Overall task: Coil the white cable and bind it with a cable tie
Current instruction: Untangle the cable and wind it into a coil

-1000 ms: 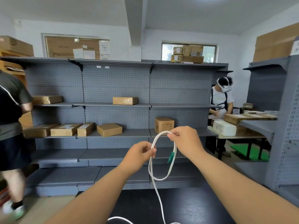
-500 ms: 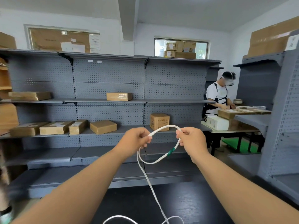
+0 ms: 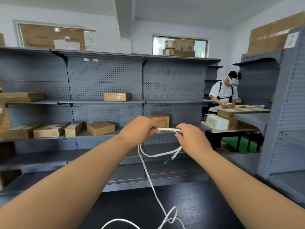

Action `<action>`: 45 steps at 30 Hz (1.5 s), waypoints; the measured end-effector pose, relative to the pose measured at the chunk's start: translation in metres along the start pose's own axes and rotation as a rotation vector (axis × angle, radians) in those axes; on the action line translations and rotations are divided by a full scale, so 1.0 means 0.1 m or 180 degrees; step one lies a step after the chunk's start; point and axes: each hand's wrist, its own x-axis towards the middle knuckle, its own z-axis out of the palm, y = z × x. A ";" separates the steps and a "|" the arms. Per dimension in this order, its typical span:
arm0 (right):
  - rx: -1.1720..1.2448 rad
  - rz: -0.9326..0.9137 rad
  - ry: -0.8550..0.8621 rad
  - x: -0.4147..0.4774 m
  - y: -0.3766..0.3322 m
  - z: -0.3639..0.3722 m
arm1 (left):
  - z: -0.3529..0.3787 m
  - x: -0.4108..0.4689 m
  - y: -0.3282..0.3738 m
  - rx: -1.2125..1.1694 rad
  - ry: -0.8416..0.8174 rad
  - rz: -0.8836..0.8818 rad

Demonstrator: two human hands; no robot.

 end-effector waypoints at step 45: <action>0.0509 0.0026 -0.0701 0.50 0.88 0.01 | 1.25 0.22 0.35 -0.3902 0.1449 -0.2192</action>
